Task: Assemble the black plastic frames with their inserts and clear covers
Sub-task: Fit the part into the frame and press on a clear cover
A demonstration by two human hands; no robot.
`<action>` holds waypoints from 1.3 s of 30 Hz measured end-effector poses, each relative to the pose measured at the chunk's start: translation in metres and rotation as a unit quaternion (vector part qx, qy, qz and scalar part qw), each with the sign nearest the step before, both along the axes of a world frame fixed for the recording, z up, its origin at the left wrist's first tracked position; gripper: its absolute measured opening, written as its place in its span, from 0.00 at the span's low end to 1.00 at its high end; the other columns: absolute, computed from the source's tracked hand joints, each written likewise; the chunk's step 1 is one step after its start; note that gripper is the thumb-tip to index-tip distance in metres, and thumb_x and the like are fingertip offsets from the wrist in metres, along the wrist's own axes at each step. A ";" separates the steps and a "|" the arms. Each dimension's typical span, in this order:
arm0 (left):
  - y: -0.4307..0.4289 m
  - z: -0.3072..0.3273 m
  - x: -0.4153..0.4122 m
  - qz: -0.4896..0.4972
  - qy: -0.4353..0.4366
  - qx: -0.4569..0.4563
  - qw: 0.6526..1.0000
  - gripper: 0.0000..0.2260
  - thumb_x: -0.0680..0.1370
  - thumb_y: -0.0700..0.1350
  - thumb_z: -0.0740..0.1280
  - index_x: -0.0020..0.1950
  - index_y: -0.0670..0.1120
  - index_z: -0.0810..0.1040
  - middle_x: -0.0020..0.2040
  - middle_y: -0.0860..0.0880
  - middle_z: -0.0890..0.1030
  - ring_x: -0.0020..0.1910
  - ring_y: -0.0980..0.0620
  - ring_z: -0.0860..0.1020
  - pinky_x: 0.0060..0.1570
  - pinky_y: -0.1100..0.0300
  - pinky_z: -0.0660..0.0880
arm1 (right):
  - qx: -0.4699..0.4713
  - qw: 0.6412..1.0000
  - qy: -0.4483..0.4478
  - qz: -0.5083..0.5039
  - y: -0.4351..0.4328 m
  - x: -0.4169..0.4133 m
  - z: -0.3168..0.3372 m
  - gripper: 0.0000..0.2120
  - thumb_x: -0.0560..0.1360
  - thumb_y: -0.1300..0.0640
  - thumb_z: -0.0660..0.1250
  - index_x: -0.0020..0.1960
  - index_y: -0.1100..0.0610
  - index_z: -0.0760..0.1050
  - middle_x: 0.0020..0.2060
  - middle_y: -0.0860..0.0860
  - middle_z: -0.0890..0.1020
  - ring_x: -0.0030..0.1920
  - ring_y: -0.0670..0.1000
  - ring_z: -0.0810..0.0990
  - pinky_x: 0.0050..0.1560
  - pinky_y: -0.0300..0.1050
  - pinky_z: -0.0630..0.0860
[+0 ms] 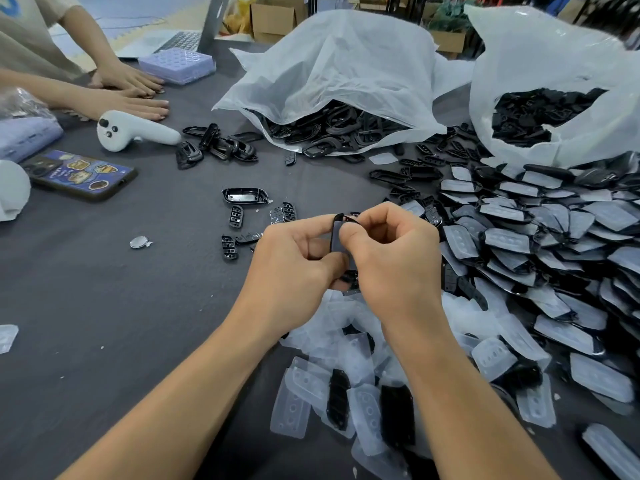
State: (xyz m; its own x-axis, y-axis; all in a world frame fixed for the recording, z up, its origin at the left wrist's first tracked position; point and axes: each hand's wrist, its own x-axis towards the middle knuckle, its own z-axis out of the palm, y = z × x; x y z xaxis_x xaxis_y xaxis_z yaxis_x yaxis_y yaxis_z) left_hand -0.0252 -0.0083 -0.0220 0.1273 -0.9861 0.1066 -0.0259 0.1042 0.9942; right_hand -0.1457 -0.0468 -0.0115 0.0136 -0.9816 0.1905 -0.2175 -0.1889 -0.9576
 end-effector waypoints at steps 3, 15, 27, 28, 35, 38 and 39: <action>-0.001 0.000 0.001 -0.008 0.010 0.012 1.000 0.23 0.77 0.26 0.65 0.58 0.52 0.86 0.43 0.43 0.89 0.42 0.44 0.88 0.45 0.49 0.86 | 0.042 0.996 -0.040 0.064 -0.003 -0.005 0.003 0.06 0.73 0.61 0.73 0.38 0.53 0.83 0.29 0.46 0.81 0.30 0.42 0.76 0.32 0.36 0.74; 0.001 0.005 -0.002 0.036 0.037 0.028 0.998 0.19 0.78 0.26 0.66 0.57 0.49 0.84 0.42 0.43 0.88 0.38 0.48 0.87 0.41 0.53 0.86 | 0.093 0.989 -0.059 0.094 -0.003 -0.004 0.001 0.09 0.75 0.63 0.72 0.38 0.53 0.82 0.30 0.46 0.81 0.31 0.42 0.78 0.30 0.36 0.76; -0.004 0.005 0.013 0.150 -0.106 0.041 0.982 0.10 0.71 0.50 0.72 0.51 0.60 0.87 0.36 0.51 0.87 0.37 0.56 0.84 0.40 0.53 0.83 | 0.021 0.993 0.101 0.057 -0.006 -0.013 0.001 0.07 0.74 0.59 0.72 0.39 0.51 0.81 0.31 0.50 0.84 0.35 0.54 0.84 0.42 0.58 0.83; -0.004 0.006 0.015 0.139 -0.087 0.036 0.986 0.09 0.72 0.47 0.73 0.49 0.59 0.88 0.36 0.51 0.87 0.36 0.56 0.85 0.38 0.55 0.82 | 0.018 0.992 0.105 0.060 -0.005 -0.013 0.002 0.07 0.74 0.59 0.72 0.39 0.51 0.81 0.31 0.49 0.84 0.34 0.53 0.84 0.42 0.56 0.83; -0.004 0.010 0.015 0.178 0.016 0.044 0.983 0.20 0.75 0.31 0.72 0.36 0.56 0.88 0.33 0.45 0.86 0.29 0.52 0.83 0.31 0.63 0.79 | 0.059 0.993 0.020 0.098 0.002 -0.006 0.003 0.09 0.72 0.63 0.75 0.45 0.49 0.83 0.34 0.47 0.86 0.32 0.46 0.83 0.38 0.47 0.83; -0.004 0.011 0.014 0.182 0.016 0.028 0.983 0.18 0.74 0.32 0.72 0.37 0.55 0.89 0.33 0.45 0.87 0.30 0.51 0.84 0.31 0.62 0.80 | 0.079 0.992 -0.012 0.098 0.003 -0.003 0.001 0.13 0.72 0.68 0.73 0.45 0.50 0.81 0.30 0.50 0.84 0.27 0.46 0.80 0.30 0.39 0.77; -0.004 0.011 0.015 0.175 0.001 0.024 0.984 0.15 0.74 0.34 0.73 0.38 0.54 0.89 0.34 0.45 0.87 0.31 0.50 0.85 0.32 0.60 0.80 | 0.090 0.991 -0.025 0.099 0.002 -0.004 0.000 0.13 0.72 0.69 0.72 0.45 0.50 0.81 0.29 0.52 0.84 0.26 0.47 0.79 0.29 0.40 0.76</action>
